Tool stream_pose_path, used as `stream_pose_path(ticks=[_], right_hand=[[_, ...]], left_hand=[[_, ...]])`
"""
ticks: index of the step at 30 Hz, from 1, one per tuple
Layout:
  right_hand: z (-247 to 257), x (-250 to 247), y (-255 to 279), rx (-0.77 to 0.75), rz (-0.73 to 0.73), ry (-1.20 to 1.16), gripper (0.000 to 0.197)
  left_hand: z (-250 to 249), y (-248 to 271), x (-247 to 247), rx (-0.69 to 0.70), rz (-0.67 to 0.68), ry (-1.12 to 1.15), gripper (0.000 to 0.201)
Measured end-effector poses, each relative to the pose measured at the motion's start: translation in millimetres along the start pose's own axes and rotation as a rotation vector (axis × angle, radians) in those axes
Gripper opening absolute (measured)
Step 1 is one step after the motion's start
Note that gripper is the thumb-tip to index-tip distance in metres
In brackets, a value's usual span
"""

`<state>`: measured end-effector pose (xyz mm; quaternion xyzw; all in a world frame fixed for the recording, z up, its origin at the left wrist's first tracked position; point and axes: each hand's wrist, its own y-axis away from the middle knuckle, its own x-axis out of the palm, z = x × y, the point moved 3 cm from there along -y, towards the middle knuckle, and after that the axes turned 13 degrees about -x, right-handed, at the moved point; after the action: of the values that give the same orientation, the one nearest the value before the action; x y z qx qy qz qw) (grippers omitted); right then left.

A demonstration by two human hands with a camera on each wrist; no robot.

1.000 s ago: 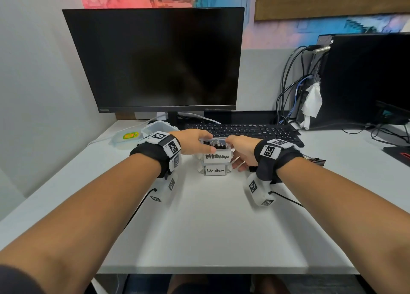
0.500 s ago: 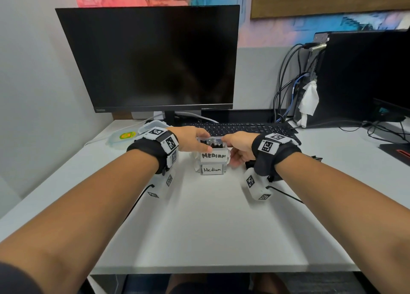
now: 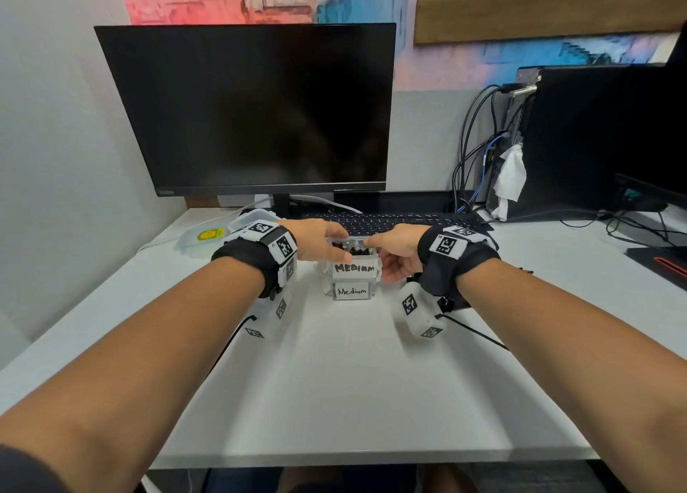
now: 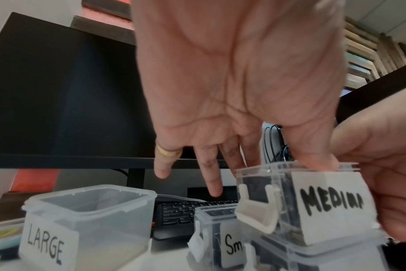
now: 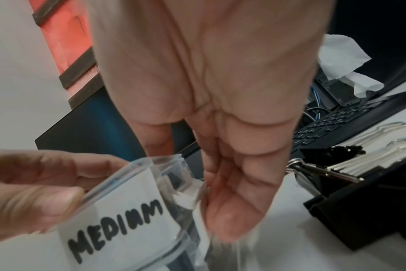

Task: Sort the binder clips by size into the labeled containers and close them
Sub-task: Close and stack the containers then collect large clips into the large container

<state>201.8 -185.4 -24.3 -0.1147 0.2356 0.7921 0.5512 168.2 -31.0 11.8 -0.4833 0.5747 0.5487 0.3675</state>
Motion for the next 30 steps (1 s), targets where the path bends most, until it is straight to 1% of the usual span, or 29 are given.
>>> stream_pose_path(ticks=[7, 11, 16, 26, 30], right_hand=[[-6, 3, 1, 0.028, 0.025, 0.009, 0.038], [-4, 2, 4, 0.022, 0.026, -0.020, 0.032], [3, -3, 3, -0.045, -0.024, -0.016, 0.020], [8, -4, 4, -0.067, -0.089, -0.003, 0.019], [10, -4, 1, -0.072, -0.097, 0.030, 0.015]], left_hand=[[1, -2, 0, 0.004, 0.005, -0.008, 0.064], [0, -2, 1, 0.001, 0.013, -0.001, 0.063], [0, -3, 1, 0.000, 0.011, 0.009, 0.063], [1, 0, 2, 0.006, 0.001, 0.040, 0.060], [1, -3, 3, 0.014, 0.002, 0.047, 0.060]])
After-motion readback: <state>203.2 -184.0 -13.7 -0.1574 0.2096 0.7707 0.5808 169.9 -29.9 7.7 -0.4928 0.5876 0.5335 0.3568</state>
